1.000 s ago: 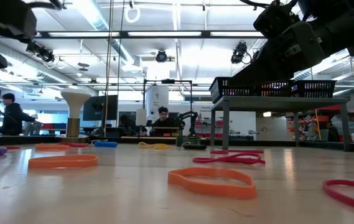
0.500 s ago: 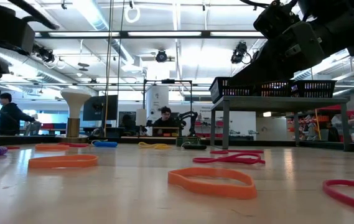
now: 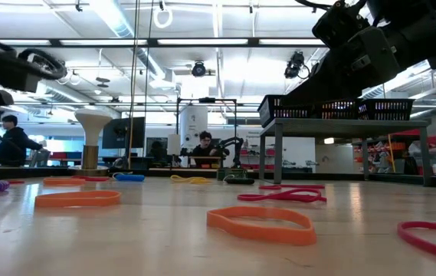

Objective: Pick & Place Office Desk Supplies
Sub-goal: Put the purple spring keychain into the right black bin on the shelf

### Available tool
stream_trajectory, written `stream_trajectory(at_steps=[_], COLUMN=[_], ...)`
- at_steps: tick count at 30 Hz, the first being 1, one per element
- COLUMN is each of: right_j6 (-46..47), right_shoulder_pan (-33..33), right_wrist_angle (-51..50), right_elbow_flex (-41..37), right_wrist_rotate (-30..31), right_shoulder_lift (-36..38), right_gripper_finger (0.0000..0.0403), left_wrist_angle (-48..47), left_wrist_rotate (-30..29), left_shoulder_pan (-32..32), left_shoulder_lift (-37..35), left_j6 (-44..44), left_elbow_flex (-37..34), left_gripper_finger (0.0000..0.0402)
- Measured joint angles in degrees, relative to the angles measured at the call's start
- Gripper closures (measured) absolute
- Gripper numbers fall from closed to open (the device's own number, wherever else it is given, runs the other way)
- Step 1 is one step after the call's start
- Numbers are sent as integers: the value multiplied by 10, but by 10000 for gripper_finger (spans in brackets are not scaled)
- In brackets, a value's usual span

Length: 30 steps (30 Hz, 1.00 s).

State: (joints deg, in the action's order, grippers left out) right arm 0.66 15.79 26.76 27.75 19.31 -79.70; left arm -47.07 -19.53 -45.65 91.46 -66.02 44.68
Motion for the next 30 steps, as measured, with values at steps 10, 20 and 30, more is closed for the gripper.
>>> stream_trajectory(at_steps=[10, 20, 30], right_j6=[0, 19, -50], right_shoulder_pan=[0, -6, 31], right_wrist_angle=[0, 16, 110], right_elbow_flex=[0, 0, 3], right_wrist_rotate=[0, -12, -33], right_shoulder_lift=[0, -2, -86], right_gripper_finger=[389, 389, 307], left_wrist_angle=[46, 335, 940], left_wrist_rotate=[22, -95, 58], left_shoulder_pan=[31, 84, 230], left_shoulder_lift=[-1, 4, 50], left_j6=[60, 301, 553], left_elbow_flex=[-16, 2, -135], left_gripper_finger=[314, 389, 391])
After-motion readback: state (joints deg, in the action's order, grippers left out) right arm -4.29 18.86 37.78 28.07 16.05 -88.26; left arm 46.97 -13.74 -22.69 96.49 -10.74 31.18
